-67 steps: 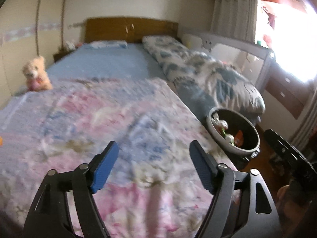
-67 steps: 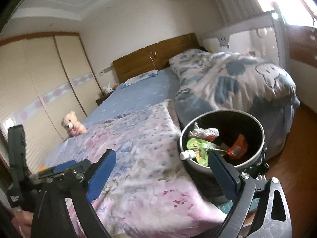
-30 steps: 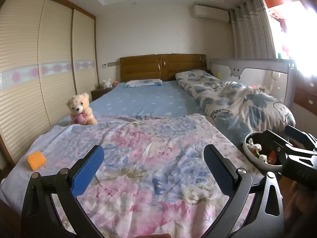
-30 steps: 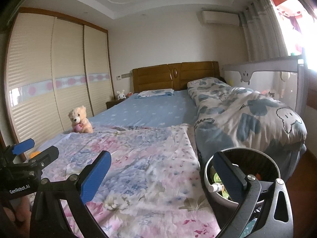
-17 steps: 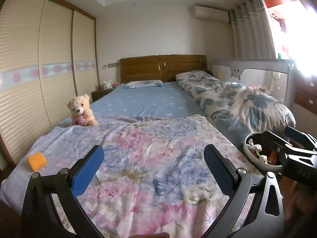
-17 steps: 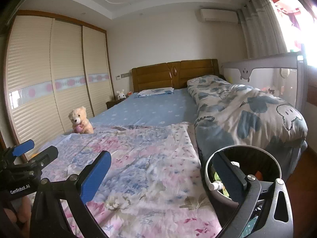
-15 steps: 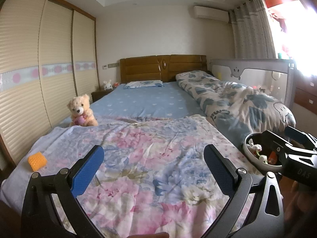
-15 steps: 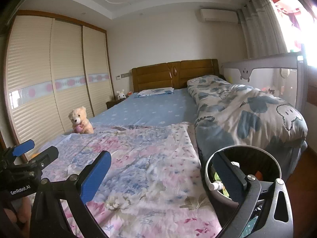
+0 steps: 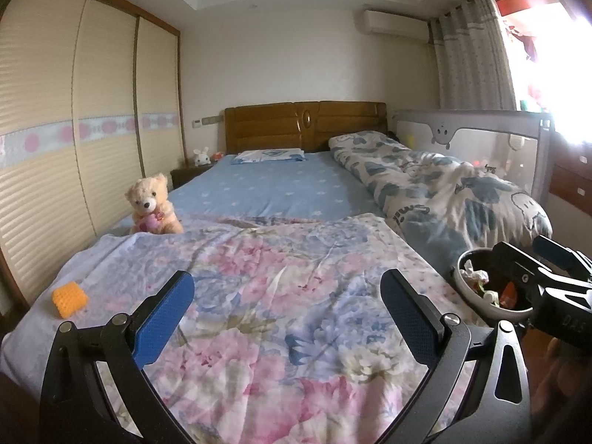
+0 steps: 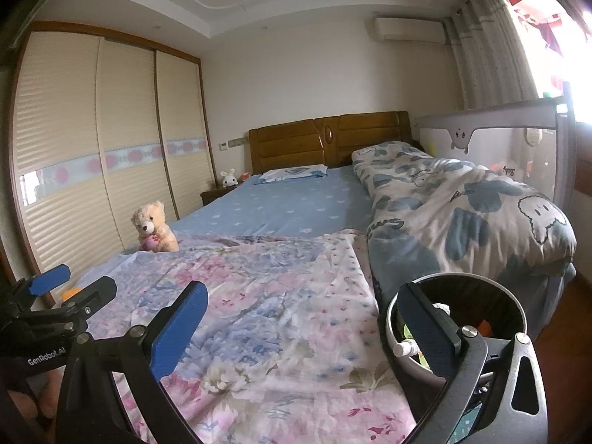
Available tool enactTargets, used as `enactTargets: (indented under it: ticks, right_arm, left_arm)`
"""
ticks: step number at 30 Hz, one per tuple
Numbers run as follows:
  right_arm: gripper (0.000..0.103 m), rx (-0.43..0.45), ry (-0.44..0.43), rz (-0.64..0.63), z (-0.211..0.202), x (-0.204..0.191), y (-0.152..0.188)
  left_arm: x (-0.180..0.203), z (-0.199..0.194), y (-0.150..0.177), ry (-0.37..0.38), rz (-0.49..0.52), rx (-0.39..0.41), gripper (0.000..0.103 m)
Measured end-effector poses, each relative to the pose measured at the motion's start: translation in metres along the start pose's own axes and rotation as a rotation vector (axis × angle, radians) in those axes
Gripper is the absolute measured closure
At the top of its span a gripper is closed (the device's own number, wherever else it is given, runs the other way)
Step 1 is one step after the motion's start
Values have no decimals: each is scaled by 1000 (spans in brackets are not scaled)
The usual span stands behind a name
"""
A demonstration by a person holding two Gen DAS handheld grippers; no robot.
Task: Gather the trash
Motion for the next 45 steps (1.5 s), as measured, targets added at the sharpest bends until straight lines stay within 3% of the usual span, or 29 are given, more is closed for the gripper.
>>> enactTargets:
  ticks: [45]
  right_arm:
    - [0,3,-9,8,-4,-8,-4]
  left_arm:
    - [2,-1,2,5,1,-5,0]
Point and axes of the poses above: each gripper's, at about its wrist camera, not at the fingertips, and z roughly the way its jaws point, x to its right, y to its underside, the point moved 10 cm from there along z, roughly the way its jaws point, and after that the axes turned 9 degrees about -z, right-handed, at the moved point
